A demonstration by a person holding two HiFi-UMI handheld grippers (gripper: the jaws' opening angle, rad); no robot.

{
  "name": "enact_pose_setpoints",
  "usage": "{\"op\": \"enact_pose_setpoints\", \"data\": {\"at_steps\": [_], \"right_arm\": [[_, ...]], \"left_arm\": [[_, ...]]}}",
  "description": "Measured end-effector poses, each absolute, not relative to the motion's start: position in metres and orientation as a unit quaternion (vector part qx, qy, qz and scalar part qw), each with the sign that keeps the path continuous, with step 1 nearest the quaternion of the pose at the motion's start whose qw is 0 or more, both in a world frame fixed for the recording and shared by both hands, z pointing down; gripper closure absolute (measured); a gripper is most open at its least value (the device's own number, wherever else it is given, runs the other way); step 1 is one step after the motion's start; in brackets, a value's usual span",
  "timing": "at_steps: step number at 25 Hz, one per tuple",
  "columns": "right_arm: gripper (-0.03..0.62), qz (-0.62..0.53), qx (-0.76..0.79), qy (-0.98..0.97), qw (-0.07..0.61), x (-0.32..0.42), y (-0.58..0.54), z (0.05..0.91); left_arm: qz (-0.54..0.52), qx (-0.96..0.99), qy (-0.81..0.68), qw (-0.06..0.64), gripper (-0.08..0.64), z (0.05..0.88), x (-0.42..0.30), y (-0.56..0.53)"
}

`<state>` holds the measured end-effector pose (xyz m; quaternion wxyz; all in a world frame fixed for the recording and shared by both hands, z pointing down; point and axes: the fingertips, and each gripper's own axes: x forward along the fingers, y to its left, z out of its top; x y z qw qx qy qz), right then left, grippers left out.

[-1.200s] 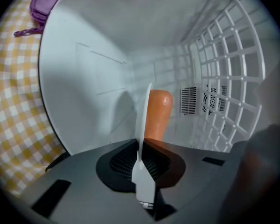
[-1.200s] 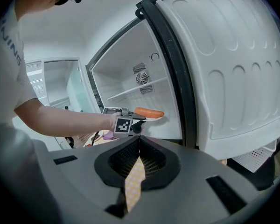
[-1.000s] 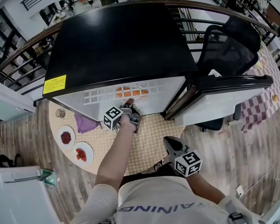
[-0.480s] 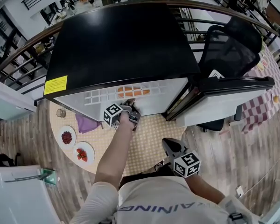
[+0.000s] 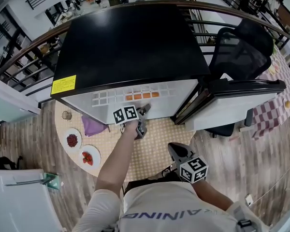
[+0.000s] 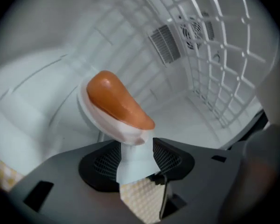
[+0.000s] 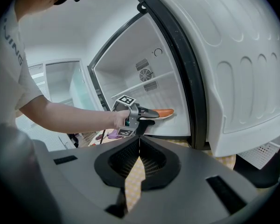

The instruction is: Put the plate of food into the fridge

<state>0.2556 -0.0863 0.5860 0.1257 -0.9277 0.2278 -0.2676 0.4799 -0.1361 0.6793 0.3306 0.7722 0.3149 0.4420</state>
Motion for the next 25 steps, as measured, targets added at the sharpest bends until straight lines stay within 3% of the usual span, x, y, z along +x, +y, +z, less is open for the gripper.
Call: {"op": "enact_pose_setpoints", "data": {"at_steps": [3,8,11,16,22,25], "right_arm": [[0.569,-0.266,-0.927,0.231,0.126,0.257,-0.089,0.585],[0.569,-0.263,-0.926,0.238,0.128,0.256,-0.096,0.583],[0.569,-0.265,-0.925,0.241,0.13,0.254,-0.098,0.584],[0.569,-0.263,-0.925,0.241,0.132,0.255,-0.099,0.583],[0.569,-0.254,-0.927,0.245,0.128,0.265,-0.101,0.579],[0.569,-0.246,-0.928,0.25,0.126,0.271,-0.105,0.573]], "left_arm": [[0.463,0.783,0.332,0.248,0.354,0.685,0.468,-0.136],[0.485,0.791,0.324,0.185,0.366,0.69,0.461,-0.146],[0.491,0.794,0.327,0.147,0.439,0.689,0.456,-0.151],[0.46,0.81,0.321,0.173,0.546,0.673,0.448,-0.165],[0.387,0.817,0.349,0.249,0.551,0.63,0.416,-0.18],[0.351,0.827,0.359,0.253,0.551,0.608,0.398,-0.19]]}}
